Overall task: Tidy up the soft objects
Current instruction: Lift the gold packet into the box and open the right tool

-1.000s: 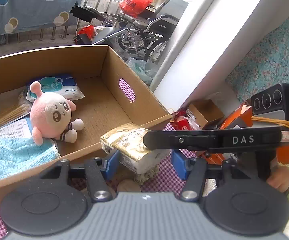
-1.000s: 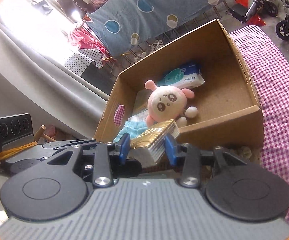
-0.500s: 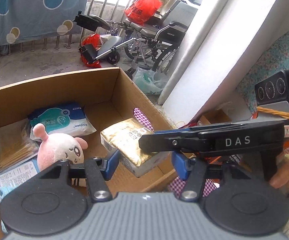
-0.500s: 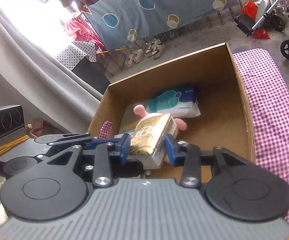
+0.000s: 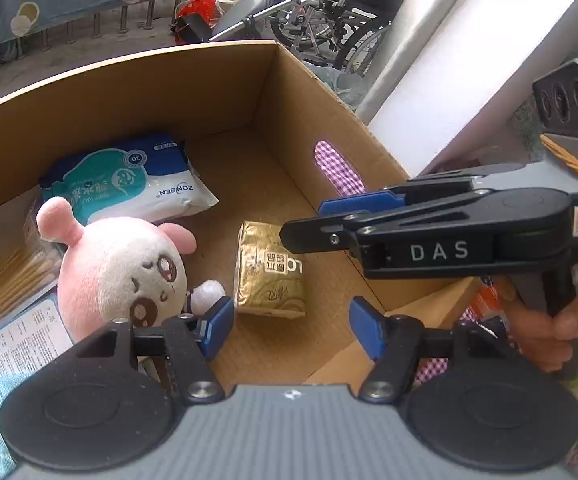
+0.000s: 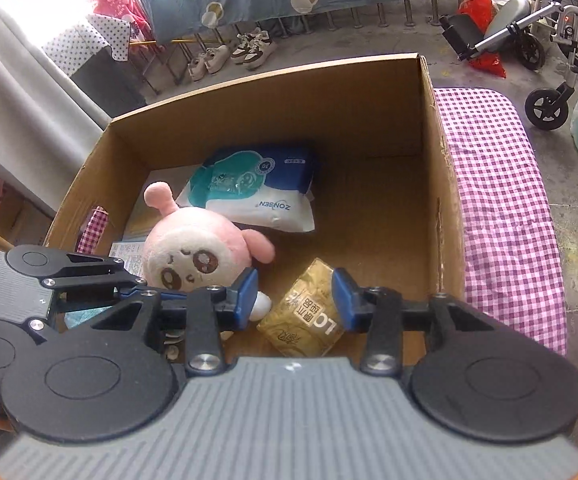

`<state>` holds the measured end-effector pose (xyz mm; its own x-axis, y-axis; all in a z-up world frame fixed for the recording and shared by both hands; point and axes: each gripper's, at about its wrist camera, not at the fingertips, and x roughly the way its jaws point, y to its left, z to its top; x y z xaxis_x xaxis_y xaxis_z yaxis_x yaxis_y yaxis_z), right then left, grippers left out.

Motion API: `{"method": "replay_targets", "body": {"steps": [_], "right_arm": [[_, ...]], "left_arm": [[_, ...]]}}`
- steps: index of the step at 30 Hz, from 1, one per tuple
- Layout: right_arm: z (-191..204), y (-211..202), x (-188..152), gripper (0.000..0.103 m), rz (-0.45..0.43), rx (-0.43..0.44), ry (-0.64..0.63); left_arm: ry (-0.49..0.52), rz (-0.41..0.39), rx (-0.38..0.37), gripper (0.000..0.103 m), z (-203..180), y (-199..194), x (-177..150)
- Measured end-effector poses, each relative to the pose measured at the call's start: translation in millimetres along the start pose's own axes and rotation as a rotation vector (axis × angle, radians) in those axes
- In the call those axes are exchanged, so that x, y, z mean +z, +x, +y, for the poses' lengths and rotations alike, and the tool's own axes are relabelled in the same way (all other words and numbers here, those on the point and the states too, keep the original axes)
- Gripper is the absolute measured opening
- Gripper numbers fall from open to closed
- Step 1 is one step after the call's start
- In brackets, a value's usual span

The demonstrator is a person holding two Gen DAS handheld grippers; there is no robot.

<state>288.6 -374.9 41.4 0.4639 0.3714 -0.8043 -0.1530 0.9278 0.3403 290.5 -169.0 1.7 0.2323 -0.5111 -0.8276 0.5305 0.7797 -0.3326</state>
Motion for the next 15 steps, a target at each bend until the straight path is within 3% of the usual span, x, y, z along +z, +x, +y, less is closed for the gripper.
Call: {"method": "replay_targets", "body": {"steps": [4,8,15], "right_arm": [[5,-7,-18,0.041,0.029,0.023,-0.012],[12,-7,-40,0.041,0.07,0.05,0.005],[14,-10,-51,0.041,0.141,0.068,0.021]], "left_arm": [[0.033,0.015,-0.022,0.067,-8,-13,-22],[-0.002,-0.036,0.0,0.068,-3,-27,-38],[-0.049,-0.012,-0.042,0.068,8,-34,-53]]}}
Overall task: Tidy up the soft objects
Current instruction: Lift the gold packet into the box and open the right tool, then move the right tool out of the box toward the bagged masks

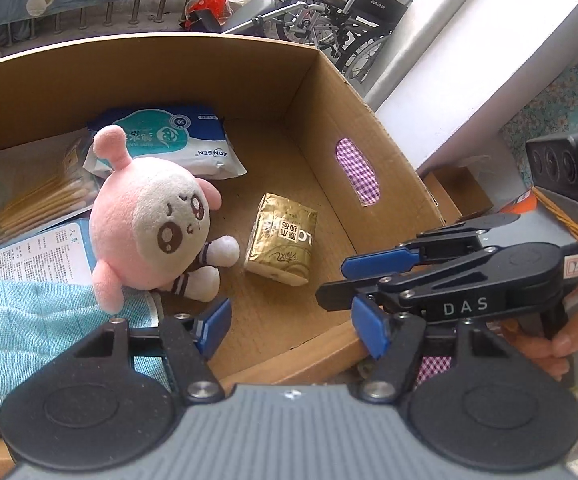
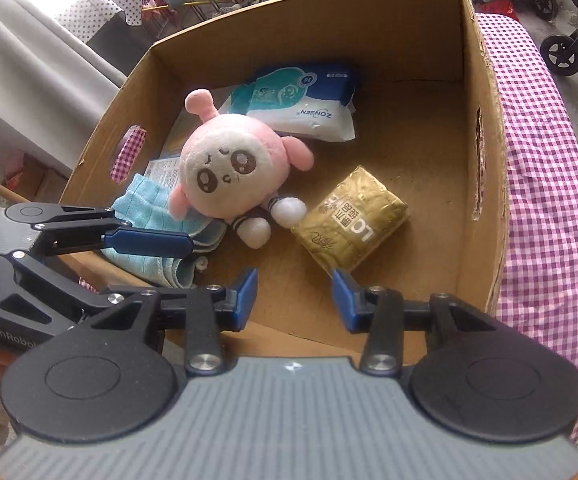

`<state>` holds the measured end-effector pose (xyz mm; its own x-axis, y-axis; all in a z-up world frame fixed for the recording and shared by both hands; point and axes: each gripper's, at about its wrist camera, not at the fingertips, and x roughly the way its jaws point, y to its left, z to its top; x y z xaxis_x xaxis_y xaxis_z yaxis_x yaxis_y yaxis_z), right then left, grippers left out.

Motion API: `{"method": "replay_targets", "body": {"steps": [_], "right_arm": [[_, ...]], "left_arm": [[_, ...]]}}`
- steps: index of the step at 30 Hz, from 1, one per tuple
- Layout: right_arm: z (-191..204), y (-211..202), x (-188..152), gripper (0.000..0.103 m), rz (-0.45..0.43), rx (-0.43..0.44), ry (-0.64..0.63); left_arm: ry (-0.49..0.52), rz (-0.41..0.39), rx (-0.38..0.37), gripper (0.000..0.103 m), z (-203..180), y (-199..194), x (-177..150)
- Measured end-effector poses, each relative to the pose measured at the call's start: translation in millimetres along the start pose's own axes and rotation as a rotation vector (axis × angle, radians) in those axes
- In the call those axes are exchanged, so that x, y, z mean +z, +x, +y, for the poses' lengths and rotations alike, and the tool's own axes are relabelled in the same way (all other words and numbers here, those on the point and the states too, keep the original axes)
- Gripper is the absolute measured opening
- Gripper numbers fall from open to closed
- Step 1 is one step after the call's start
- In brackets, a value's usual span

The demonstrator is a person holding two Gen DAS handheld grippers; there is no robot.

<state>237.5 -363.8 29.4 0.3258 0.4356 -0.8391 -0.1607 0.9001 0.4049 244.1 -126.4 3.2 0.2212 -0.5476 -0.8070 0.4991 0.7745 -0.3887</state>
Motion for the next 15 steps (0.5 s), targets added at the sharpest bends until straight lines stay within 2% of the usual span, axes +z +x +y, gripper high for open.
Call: {"method": "replay_targets", "body": {"steps": [2,5,9,11,15], "right_arm": [[2,1,2,0.043,0.026,0.004,0.003],[3,0,17,0.052,0.029,-0.035,0.014],[7,10,41,0.071,0.073,-0.101,0.007],[5,22,50,0.075,0.12,-0.142,0.015],[-7,47,66,0.077,0.202,-0.186,0.089]], "left_arm": [[0.0,-0.01,0.0,0.071,2,-5,-5],[-0.016,-0.041,-0.001,0.077,7,-14,-8],[-0.003,-0.159,0.03,0.084,7,-38,-22],[-0.003,-0.217,0.069,0.09,8,-52,-29],[-0.022,-0.323,0.077,0.091,21,-81,-48]]}}
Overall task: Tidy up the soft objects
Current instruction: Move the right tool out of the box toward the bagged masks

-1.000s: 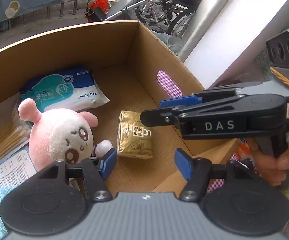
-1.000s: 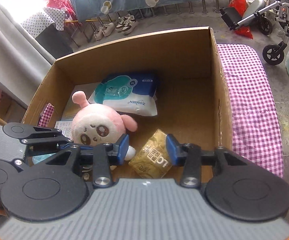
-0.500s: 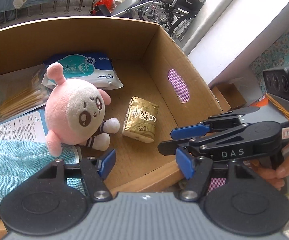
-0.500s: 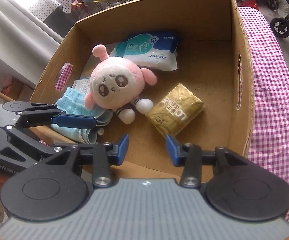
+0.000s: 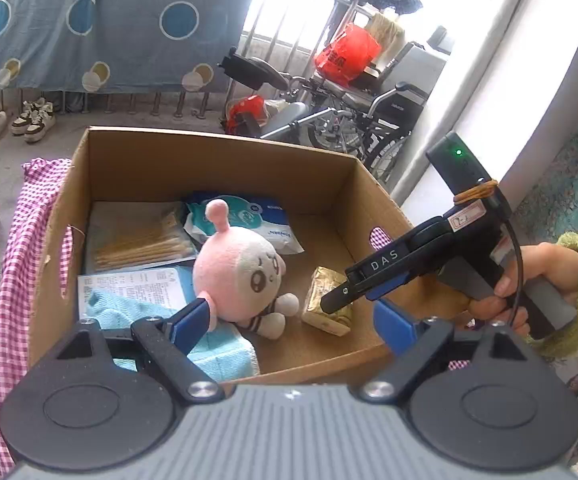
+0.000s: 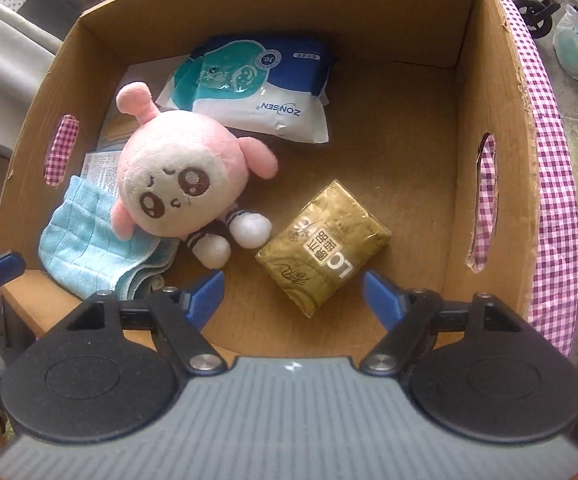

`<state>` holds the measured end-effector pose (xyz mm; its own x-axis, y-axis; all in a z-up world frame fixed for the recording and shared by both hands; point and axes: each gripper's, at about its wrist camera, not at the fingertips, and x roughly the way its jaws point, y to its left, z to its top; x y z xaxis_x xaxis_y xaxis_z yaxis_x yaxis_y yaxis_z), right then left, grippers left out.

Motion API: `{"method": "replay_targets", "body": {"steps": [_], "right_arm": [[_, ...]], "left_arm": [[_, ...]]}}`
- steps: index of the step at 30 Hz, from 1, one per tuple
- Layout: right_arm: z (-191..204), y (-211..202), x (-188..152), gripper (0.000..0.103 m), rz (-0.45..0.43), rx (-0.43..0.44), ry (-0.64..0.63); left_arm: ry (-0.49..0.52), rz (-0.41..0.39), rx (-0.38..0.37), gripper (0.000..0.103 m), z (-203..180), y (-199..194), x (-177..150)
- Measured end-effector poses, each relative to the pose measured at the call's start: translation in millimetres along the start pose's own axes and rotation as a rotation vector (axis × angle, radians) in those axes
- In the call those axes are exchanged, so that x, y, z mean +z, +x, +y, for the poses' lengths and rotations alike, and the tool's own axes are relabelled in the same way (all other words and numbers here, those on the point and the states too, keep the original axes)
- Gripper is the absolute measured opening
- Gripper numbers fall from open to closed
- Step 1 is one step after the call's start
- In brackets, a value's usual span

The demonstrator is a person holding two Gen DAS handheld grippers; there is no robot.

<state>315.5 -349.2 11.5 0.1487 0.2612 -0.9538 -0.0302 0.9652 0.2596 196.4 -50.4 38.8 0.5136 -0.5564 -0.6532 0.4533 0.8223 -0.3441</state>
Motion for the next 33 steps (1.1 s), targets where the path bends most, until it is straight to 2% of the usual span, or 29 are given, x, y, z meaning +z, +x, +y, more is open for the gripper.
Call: {"method": "replay_targets", "body": {"steps": [5,10,14,18,22,24,29,31,33], "right_arm": [[-5,23,16,0.078,0.051,-0.049,0.062],[-4,31,23,0.076,-0.002,-0.074,0.041],[2,32,26,0.074,-0.041,-0.074,0.017],[9,34,26,0.057,-0.081,-0.091,-0.011],[7,32,26,0.053,-0.096,-0.085,0.004],[3,29,27,0.053,-0.105,-0.093,0.019],[-11,21,33,0.055,-0.16,-0.024,0.072],[-15,16,31,0.065,-0.178,0.014,0.093],[-20,4,24,0.068,-0.206,0.05,0.118]], "left_arm": [[-0.032,-0.102,0.06,0.094,22,-34,-16],[-0.129,-0.139,0.046,0.094,46,-59,-36],[-0.187,-0.16,0.062,0.094,59,-71,-51],[-0.244,-0.17,0.088,0.094,68,-82,-64],[-0.285,-0.17,0.103,0.094,73,-89,-75],[-0.29,-0.173,0.109,0.094,71,-93,-79],[-0.286,-0.172,0.138,0.094,65,-102,-92],[-0.289,-0.17,0.146,0.094,63,-104,-97],[-0.293,-0.167,0.156,0.094,62,-107,-101]]}}
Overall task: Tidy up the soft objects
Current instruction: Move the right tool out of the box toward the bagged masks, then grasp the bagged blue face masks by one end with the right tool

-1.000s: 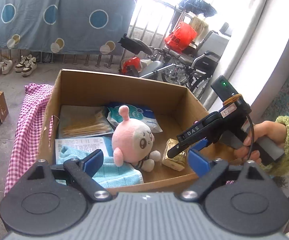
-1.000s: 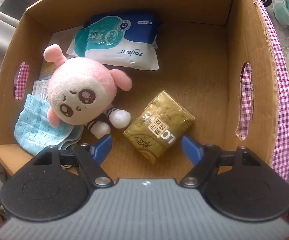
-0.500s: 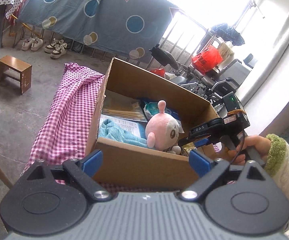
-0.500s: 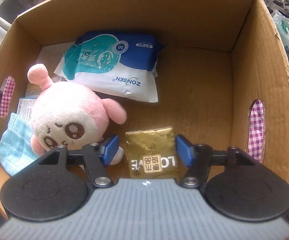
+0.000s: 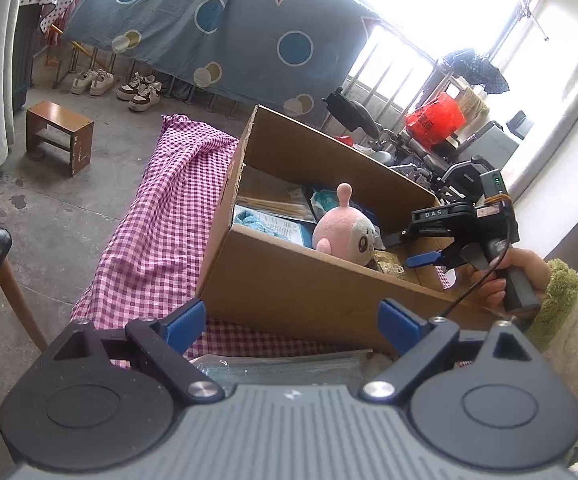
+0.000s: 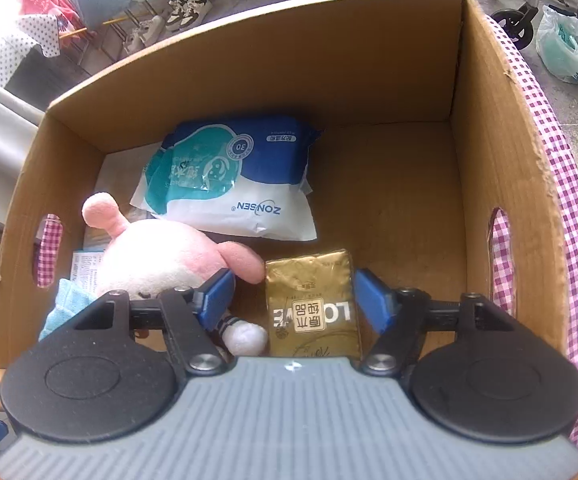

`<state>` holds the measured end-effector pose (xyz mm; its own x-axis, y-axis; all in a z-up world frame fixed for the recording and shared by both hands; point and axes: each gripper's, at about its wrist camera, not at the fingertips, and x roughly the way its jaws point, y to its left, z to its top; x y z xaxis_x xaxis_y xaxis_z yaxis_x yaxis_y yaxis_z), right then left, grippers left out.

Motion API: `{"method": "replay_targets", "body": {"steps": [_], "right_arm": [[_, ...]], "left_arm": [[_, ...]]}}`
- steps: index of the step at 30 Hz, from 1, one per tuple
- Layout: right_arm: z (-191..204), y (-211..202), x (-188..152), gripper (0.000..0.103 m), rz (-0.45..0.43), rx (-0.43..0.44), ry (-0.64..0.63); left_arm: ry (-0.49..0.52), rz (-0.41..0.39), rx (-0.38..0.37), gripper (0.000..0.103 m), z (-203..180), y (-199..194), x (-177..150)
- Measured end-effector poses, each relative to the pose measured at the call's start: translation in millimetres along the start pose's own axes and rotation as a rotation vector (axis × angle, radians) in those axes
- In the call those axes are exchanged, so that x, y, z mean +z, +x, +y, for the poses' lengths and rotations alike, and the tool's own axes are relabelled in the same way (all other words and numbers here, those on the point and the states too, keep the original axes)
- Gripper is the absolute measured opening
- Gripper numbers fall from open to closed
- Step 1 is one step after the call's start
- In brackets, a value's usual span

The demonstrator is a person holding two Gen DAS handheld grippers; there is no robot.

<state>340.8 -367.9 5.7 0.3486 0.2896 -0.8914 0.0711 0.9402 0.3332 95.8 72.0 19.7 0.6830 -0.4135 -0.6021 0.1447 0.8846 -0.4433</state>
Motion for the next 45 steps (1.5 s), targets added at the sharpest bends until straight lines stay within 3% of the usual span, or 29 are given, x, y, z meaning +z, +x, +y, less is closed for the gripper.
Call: {"method": "replay_targets", "body": {"steps": [4,9,12,15,18,22,28,31,34,36,38,40,45], "right_arm": [[-8,-51,-22,0.068,-0.1,0.083,0.024],[-1,-135,-88,0.07,-0.226,0.292,0.007],[9,-167,-134,0.073,-0.252,0.373,-0.031],[21,-175,-174,0.073,-0.213,0.438,-0.05],[30,-157,-207,0.073,-0.149,0.468,-0.023],[38,-109,-246,0.073,-0.045,0.447,0.055],[44,-51,-288,0.073,0.147,0.526,0.164],[48,-36,-297,0.071,0.177,0.528,0.19],[52,-26,-299,0.069,0.187,0.529,0.215],[51,-23,-299,0.068,0.179,0.532,0.23],[48,-21,-295,0.068,0.174,0.544,0.255],[44,-20,-294,0.068,0.169,0.549,0.274],[30,-21,-295,0.067,0.165,0.567,0.313]], "left_arm": [[-0.014,-0.005,0.027,0.094,5,-13,-8],[-0.062,0.001,0.054,0.094,21,-28,-19],[-0.092,0.028,0.067,0.094,33,-35,-28],[-0.105,0.072,0.063,0.094,39,-36,-38],[-0.108,0.107,0.074,0.094,41,-33,-52],[-0.102,0.141,0.08,0.093,38,-26,-66],[-0.066,0.152,0.076,0.092,35,-7,-66],[0.015,0.109,0.086,0.09,33,10,-47],[0.064,0.127,0.077,0.087,34,36,-24],[0.099,0.161,0.061,0.084,35,57,-14],[0.125,0.213,0.059,0.074,35,78,-10],[0.131,0.284,0.073,0.074,37,96,-11],[0.092,0.336,0.037,0.074,38,93,-19]]}}
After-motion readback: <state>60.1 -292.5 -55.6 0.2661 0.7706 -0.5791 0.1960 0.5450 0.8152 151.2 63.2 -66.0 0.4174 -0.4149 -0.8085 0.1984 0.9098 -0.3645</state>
